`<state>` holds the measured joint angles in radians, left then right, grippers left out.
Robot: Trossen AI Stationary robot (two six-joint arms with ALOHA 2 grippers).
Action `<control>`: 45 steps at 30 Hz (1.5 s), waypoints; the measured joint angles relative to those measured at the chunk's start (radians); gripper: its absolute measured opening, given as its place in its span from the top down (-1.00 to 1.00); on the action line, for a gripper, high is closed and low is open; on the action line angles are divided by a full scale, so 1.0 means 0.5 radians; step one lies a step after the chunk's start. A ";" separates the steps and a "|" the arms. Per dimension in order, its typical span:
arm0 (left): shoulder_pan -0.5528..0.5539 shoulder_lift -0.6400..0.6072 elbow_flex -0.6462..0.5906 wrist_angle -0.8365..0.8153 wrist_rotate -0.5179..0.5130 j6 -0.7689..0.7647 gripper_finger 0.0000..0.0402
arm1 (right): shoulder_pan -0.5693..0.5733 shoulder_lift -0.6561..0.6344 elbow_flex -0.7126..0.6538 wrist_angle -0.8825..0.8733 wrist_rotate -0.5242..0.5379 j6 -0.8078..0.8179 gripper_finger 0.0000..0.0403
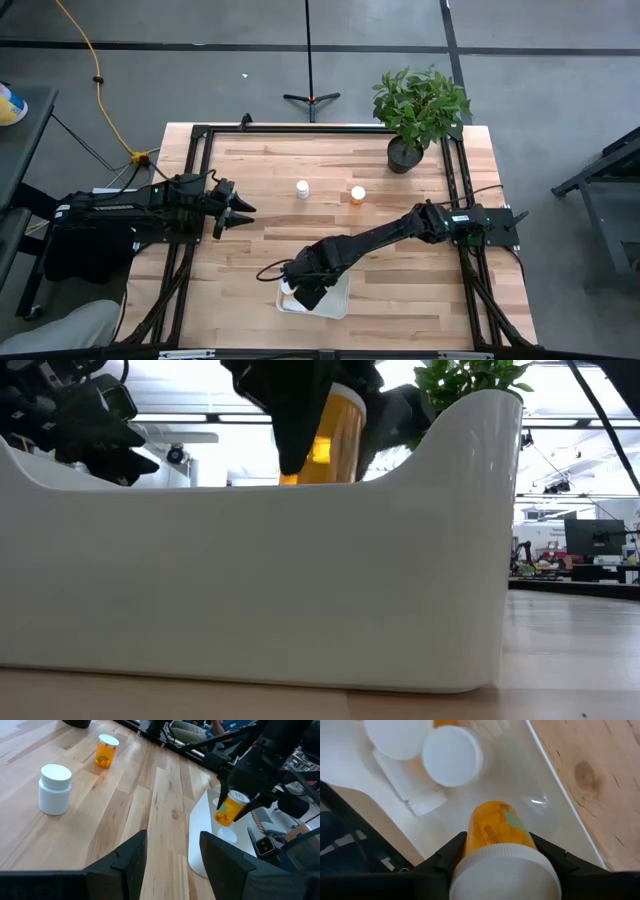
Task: Pick and place pill bottles into a basket
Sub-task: Put the left orange pill bottle into the white bin
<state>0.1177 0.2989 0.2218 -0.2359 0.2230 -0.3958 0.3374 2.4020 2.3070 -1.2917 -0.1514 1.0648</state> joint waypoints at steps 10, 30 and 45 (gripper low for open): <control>0.000 0.000 0.000 -0.006 0.000 0.004 -0.08 | -0.008 0.045 0.000 0.005 -0.056 -0.073 0.16; 0.000 0.000 0.000 -0.004 0.001 -0.002 -0.08 | -0.012 0.163 0.002 0.134 -0.174 -0.141 0.16; 0.000 0.000 0.000 -0.004 0.002 -0.003 -0.08 | -0.025 0.164 0.002 0.186 -0.164 -0.157 -0.23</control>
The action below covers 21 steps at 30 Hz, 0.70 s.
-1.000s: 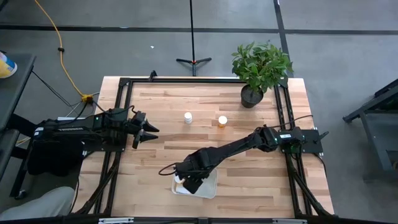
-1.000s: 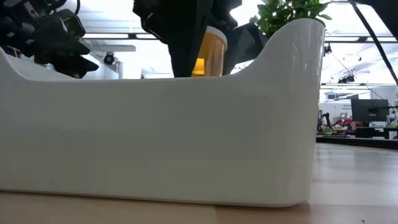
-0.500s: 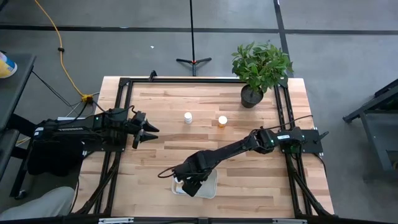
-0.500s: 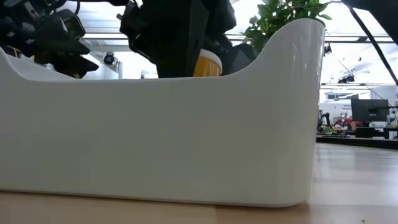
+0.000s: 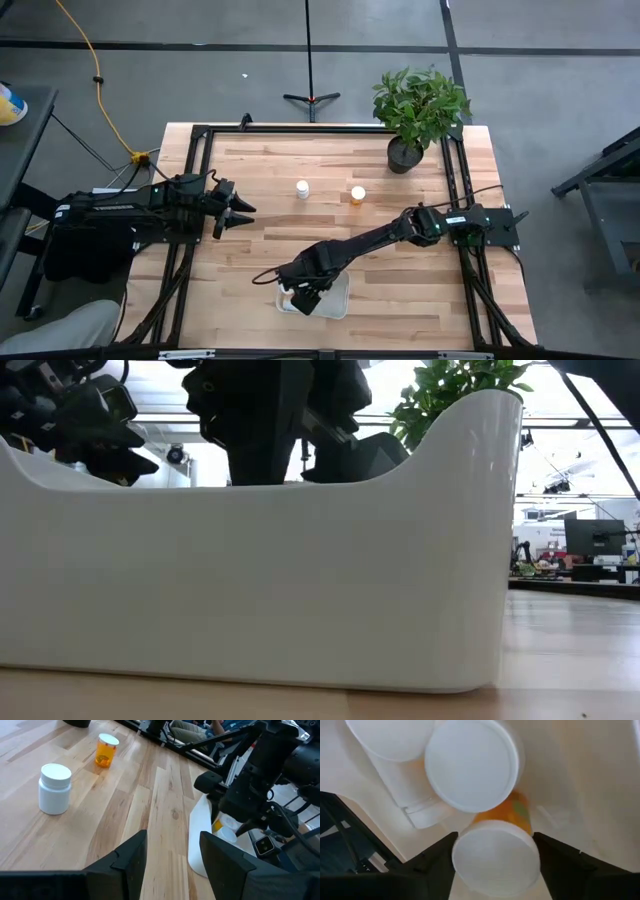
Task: Pick and place pill bottles into a basket
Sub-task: Put the left orange pill bottle into the white bin, then put the white pill bottle into the white bin
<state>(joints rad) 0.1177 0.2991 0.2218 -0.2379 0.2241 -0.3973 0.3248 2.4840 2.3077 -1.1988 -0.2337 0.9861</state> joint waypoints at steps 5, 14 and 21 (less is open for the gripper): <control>0.000 0.000 0.000 0.000 0.000 0.000 -0.08 | -0.019 0.000 0.003 -0.002 -0.058 -0.011 -0.33; 0.000 0.000 0.000 0.000 0.000 0.000 -0.08 | -0.031 -0.016 0.097 -0.014 -0.135 -0.162 -0.35; 0.000 0.000 0.000 0.000 0.001 -0.001 -0.08 | -0.044 -0.040 0.097 -0.034 -0.159 -0.348 -0.35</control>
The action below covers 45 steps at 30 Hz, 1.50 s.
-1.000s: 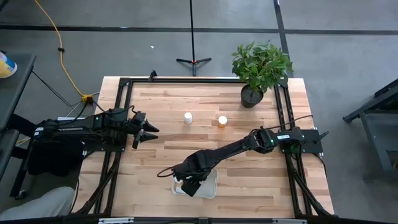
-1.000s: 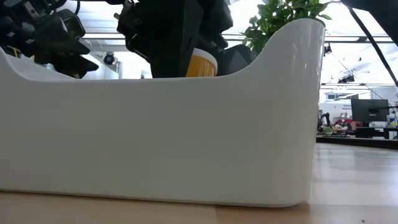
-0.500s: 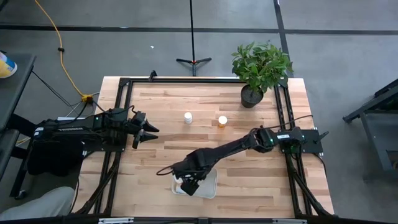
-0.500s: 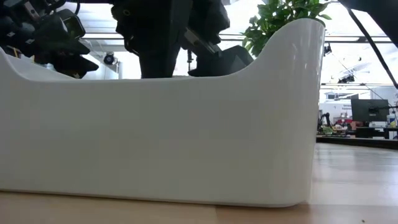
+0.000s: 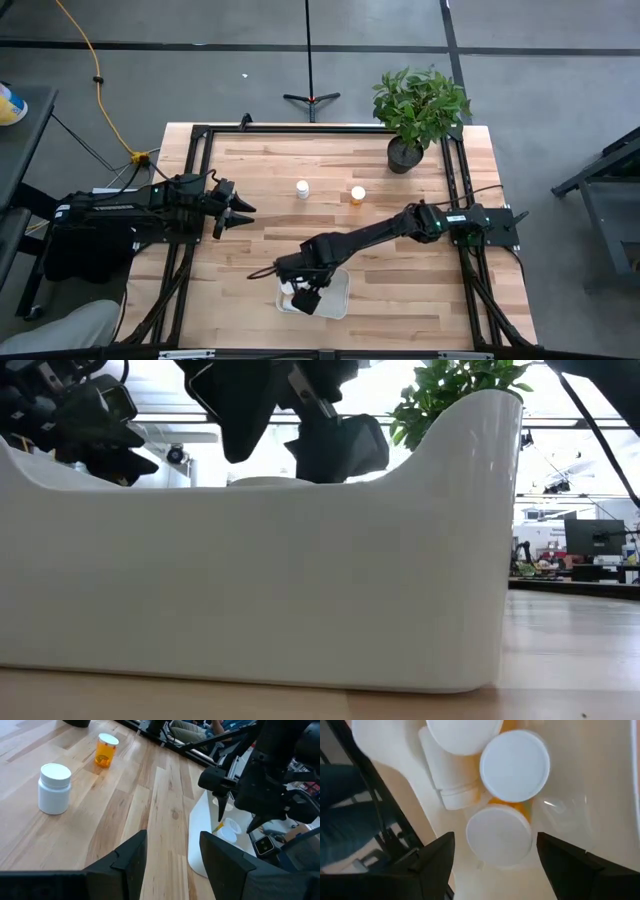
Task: Pick and place pill bottles into a basket
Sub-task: Put the white pill bottle into the white bin
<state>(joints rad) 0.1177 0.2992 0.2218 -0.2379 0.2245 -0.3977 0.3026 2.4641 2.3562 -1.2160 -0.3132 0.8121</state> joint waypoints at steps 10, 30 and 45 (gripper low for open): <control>0.000 -0.001 0.000 0.002 0.000 -0.008 -0.08 | -0.058 -0.060 0.000 -0.006 -0.080 -0.202 -0.35; 0.000 -0.001 0.000 0.027 0.009 -0.109 -0.08 | -0.385 -0.258 0.001 -0.105 0.409 -0.647 -0.35; 0.000 -0.001 -0.001 0.278 0.003 -0.117 -0.08 | -0.816 -0.258 0.001 -0.102 0.478 -1.004 -0.35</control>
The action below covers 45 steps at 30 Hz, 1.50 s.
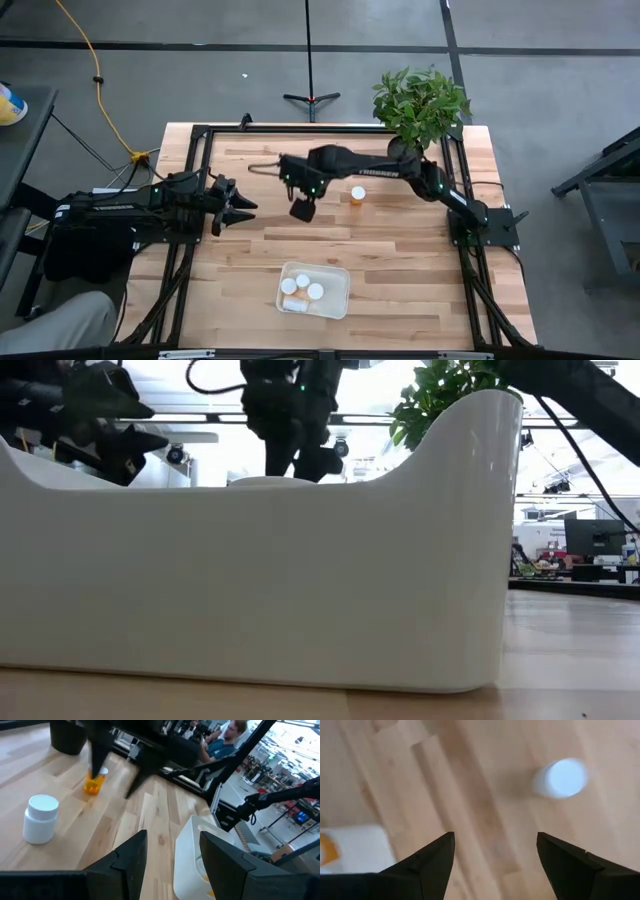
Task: Pick and place pill bottles into a basket
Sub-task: Put the white pill bottle into the white bin
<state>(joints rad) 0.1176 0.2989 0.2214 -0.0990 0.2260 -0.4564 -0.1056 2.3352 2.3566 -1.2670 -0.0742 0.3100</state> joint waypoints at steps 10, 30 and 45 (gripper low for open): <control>0.000 0.000 0.000 0.002 -0.002 -0.055 -0.08 | -0.187 0.000 0.000 0.105 -0.003 -0.141 -0.35; -0.001 0.000 0.000 0.210 -0.252 -0.086 -0.08 | -0.291 0.140 -0.002 0.285 -0.074 -0.375 -0.35; -0.001 0.000 0.000 0.284 -0.254 -0.136 -0.08 | -0.320 0.209 -0.007 0.373 -0.150 -0.350 -0.36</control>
<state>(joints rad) 0.1173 0.2990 0.2214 0.0432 0.0992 -0.5242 -0.2657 2.4397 2.3531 -1.0804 -0.1493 0.1352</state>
